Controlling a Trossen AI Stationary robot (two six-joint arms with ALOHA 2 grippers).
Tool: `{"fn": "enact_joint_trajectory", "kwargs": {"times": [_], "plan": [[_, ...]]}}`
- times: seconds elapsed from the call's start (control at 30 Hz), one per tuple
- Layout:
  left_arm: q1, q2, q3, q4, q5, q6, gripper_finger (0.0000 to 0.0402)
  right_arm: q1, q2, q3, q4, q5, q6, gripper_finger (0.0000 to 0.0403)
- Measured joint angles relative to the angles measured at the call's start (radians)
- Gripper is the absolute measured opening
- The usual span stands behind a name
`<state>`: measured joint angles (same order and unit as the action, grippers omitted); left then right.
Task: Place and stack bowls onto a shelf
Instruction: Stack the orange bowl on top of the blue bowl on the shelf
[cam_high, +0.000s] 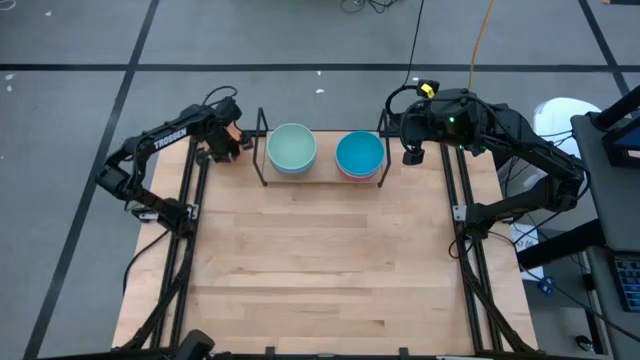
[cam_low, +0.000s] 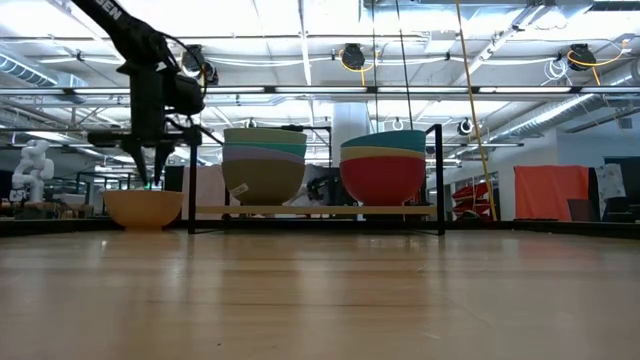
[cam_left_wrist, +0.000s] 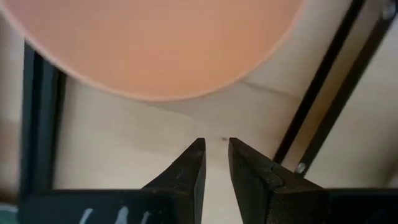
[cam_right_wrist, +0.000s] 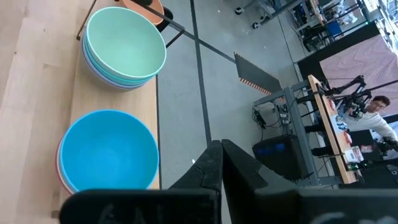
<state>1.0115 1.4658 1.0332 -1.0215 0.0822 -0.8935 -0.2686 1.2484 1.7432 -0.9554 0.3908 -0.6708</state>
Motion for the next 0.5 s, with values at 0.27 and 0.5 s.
{"fn": "enact_joint_trajectory", "kwargs": {"times": [0.27, 0.5], "plan": [[-0.021, 0.0, 0.0, -0.001, -0.084, 0.295, 0.0074, 0.0, 0.0, 0.0, 0.0, 0.0, 0.0, 0.0], [-0.029, 0.0, 0.0, 0.002, -0.191, 0.445, 0.0074, 0.0, 0.0, 0.0, 0.0, 0.0, 0.0, 0.0]]}}
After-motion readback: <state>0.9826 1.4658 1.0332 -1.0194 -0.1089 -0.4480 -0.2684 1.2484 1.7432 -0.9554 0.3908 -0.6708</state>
